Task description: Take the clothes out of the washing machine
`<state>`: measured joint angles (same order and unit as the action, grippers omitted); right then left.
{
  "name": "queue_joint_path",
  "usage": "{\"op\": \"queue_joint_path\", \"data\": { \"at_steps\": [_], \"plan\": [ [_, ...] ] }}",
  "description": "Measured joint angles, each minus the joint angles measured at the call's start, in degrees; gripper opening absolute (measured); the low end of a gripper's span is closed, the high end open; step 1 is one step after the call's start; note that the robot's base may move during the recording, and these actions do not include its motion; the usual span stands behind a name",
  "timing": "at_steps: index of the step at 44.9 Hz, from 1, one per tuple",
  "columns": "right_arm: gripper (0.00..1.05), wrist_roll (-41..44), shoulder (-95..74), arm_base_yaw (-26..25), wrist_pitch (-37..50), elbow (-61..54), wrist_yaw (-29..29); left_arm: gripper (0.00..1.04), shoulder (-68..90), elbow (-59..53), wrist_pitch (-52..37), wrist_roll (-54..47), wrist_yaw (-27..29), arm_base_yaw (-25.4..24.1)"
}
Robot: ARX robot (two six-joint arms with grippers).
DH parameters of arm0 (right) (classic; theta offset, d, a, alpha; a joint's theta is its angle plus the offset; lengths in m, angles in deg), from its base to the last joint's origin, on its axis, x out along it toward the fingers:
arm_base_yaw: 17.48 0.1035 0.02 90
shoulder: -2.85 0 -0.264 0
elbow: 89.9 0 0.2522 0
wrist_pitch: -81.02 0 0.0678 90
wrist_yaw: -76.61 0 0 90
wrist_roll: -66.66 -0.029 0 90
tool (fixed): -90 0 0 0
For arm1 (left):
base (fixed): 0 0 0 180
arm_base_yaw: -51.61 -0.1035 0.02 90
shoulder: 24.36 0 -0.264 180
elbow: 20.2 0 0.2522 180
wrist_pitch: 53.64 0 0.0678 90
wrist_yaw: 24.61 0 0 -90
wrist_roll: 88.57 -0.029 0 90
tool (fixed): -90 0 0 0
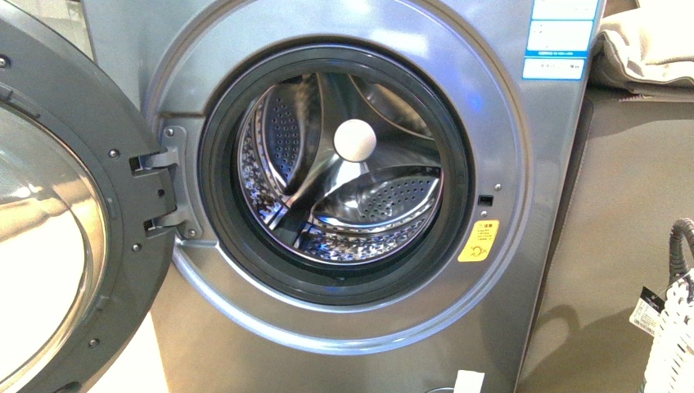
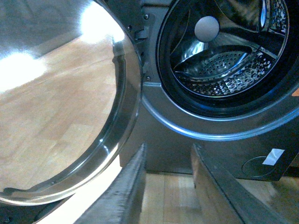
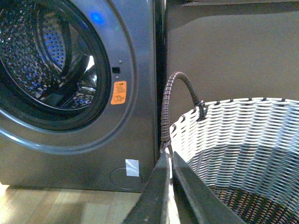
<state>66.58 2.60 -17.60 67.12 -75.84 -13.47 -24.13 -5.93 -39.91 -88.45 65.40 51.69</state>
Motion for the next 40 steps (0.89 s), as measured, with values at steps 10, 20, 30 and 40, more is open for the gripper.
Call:
{"op": "queue_joint_path", "data": {
  "at_steps": [10, 20, 30, 40],
  "plan": [
    [0.45, 0.0, 0.0, 0.0, 0.0, 0.0, 0.0, 0.73, 0.0, 0.0, 0.0, 0.0, 0.0, 0.0],
    [0.96, -0.02, 0.0, 0.0, 0.0, 0.0, 0.0, 0.98, 0.0, 0.0, 0.0, -0.02, 0.0, 0.0],
    [0.97, -0.04, 0.0, 0.0, 0.0, 0.0, 0.0, 0.98, 0.0, 0.0, 0.0, -0.02, 0.0, 0.0],
    [0.97, -0.04, 0.0, 0.0, 0.0, 0.0, 0.0, 0.98, 0.0, 0.0, 0.0, -0.02, 0.0, 0.0]
  ]
}}
